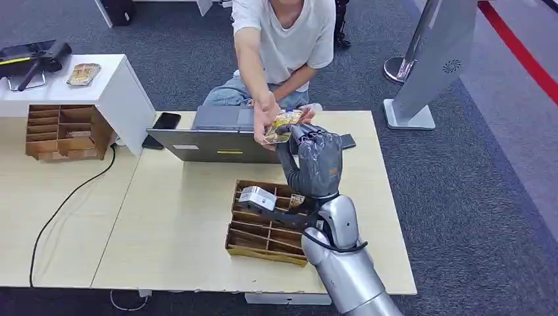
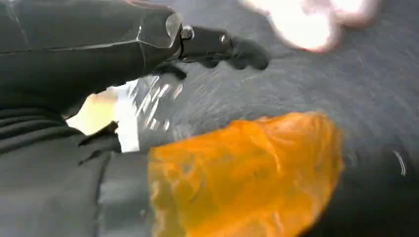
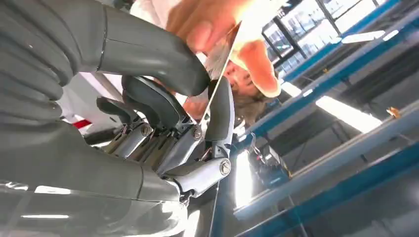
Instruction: Pass the card to the sensor for recognition and then transmit it.
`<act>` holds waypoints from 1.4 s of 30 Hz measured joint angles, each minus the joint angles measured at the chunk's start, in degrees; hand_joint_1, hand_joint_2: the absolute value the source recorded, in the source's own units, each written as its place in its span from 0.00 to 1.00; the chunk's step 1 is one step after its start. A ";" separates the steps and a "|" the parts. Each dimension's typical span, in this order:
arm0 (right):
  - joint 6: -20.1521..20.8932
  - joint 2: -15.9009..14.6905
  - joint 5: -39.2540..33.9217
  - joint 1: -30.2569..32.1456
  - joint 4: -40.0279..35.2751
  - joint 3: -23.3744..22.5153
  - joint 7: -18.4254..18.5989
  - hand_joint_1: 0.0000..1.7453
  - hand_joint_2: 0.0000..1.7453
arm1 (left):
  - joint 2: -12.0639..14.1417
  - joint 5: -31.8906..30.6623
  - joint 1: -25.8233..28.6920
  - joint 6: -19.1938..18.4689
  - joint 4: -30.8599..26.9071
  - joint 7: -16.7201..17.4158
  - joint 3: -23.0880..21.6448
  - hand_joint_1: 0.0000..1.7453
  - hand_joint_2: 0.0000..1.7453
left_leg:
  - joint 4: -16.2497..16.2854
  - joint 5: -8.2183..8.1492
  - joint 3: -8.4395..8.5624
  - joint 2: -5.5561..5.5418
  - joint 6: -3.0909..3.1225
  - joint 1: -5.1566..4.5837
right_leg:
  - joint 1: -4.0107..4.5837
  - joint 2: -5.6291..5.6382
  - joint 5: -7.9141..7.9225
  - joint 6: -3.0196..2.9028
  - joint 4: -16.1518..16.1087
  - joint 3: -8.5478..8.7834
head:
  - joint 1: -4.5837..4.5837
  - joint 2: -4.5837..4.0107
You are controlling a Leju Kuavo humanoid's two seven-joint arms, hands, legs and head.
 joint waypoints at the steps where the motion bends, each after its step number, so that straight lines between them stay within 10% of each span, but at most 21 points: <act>1: 0.00 0.00 -0.20 -0.16 0.42 0.13 0.29 0.00 1.00 | -0.23 -15.05 0.44 -0.07 -0.07 0.27 7.11 0.00 0.00 | 0.00 0.00 -0.03 -0.01 0.00 0.01 | 0.01 -0.02 0.00 0.00 -0.01 -0.03 | 0.09 0.00; 4: 0.00 0.00 -0.63 -0.71 1.75 0.94 1.01 0.00 1.00 | -0.45 -59.54 1.44 -0.27 -0.07 0.46 34.31 0.00 0.00 | 0.00 0.00 -0.02 -0.01 0.00 0.01 | 0.01 -0.02 0.00 0.00 -0.01 -0.03 | 0.06 0.00; 7: 0.00 0.00 -1.42 -1.11 2.73 1.33 1.25 0.00 1.00 | -0.34 -80.61 1.99 -0.42 -0.07 0.81 49.35 0.00 0.00 | -0.01 0.00 -0.02 -0.02 0.00 0.03 | 0.02 -0.02 0.00 -0.01 0.00 -0.04 | 0.04 0.00; 9: 0.00 0.00 -1.55 -1.32 3.09 1.42 1.25 0.00 1.00 | -0.36 -78.08 2.35 -0.42 -0.07 0.88 55.05 0.00 0.00 | -0.01 0.00 -0.02 -0.02 -0.01 0.03 | 0.02 -0.02 0.00 -0.01 0.01 -0.05 | 0.04 0.00; 14: 0.00 0.00 -1.11 -1.70 3.80 1.92 1.73 0.00 1.00 | -0.82 -45.55 2.76 -0.40 -0.15 0.90 62.86 0.00 0.00 | -0.01 0.00 -0.03 -0.01 -0.01 0.03 | 0.03 -0.01 -0.01 -0.01 0.00 -0.07 | 0.06 0.00; 26: 0.00 0.00 -0.37 -1.77 3.87 2.34 1.29 0.00 1.00 | -1.06 -47.42 2.81 -0.18 -0.50 0.88 67.15 0.00 0.00 | 0.01 0.00 -0.03 -0.02 -0.01 0.02 | 0.03 -0.03 0.01 0.00 0.00 -0.05 | 0.06 0.00; 27: 0.00 0.00 -0.46 -1.76 3.85 2.34 1.07 0.00 0.00 | -1.06 -47.42 2.80 -0.16 -0.50 0.88 67.21 0.00 0.00 | 0.01 0.00 -0.03 -0.02 -0.01 0.02 | 0.03 -0.03 0.01 -0.01 0.00 -0.05 | 0.04 0.00; 42: 0.00 -0.35 -5.77 -0.92 -0.02 4.53 -0.79 0.00 0.00 | -1.23 -47.71 2.81 0.19 -0.50 0.88 68.50 0.00 0.00 | 0.01 0.00 -0.02 -0.01 -0.01 0.03 | 0.03 -0.02 0.00 -0.01 0.00 -0.06 | 0.04 0.00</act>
